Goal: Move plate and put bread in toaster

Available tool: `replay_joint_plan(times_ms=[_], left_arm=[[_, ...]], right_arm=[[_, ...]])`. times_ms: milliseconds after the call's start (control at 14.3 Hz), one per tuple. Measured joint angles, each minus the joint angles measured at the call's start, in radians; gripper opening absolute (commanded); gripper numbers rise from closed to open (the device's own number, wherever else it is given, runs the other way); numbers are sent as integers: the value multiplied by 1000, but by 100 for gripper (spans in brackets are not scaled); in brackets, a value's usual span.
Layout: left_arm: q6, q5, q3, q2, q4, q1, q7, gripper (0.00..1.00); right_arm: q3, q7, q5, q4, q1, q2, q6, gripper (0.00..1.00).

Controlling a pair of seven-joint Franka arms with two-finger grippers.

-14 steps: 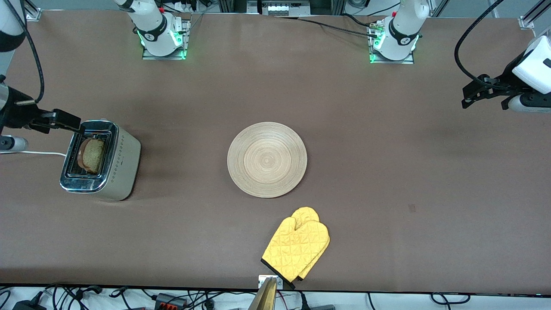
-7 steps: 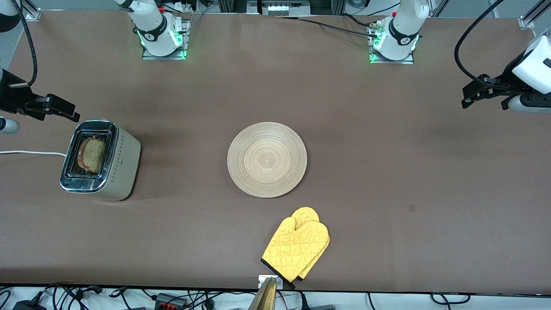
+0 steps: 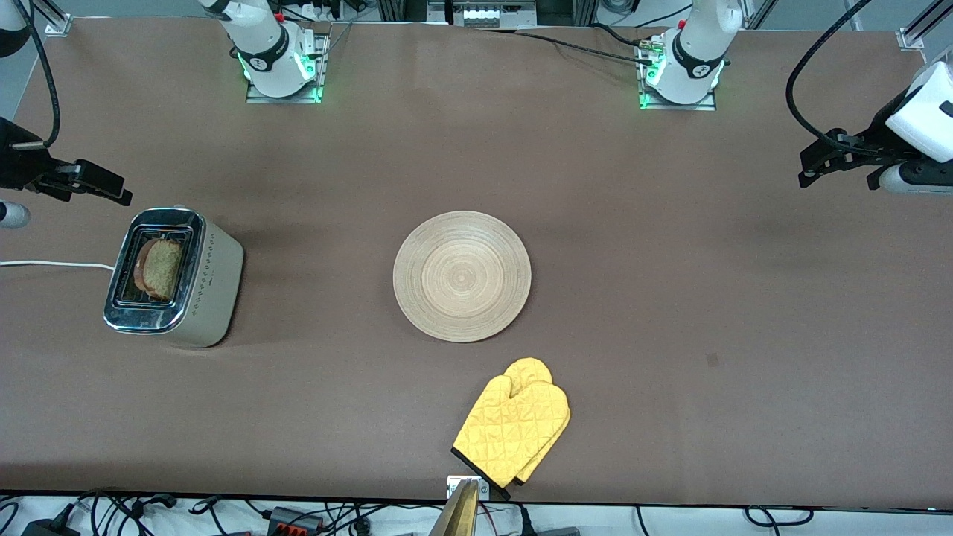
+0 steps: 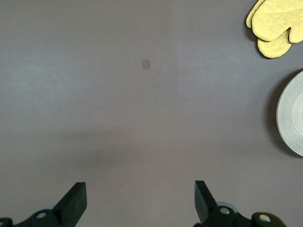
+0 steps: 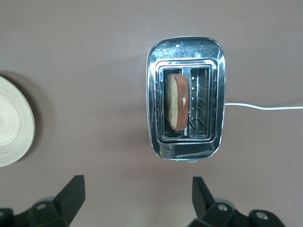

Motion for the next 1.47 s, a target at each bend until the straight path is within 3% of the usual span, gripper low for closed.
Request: replay_joint_plan(times_ms=[349, 1466], left_arm=[[0, 0, 0, 0, 0, 0, 0, 100], [0, 0, 0, 0, 0, 0, 0, 100]], right_arm=[[0, -2, -56, -4, 0, 10, 0, 100], [8, -3, -65, 21, 0, 40, -32, 100]])
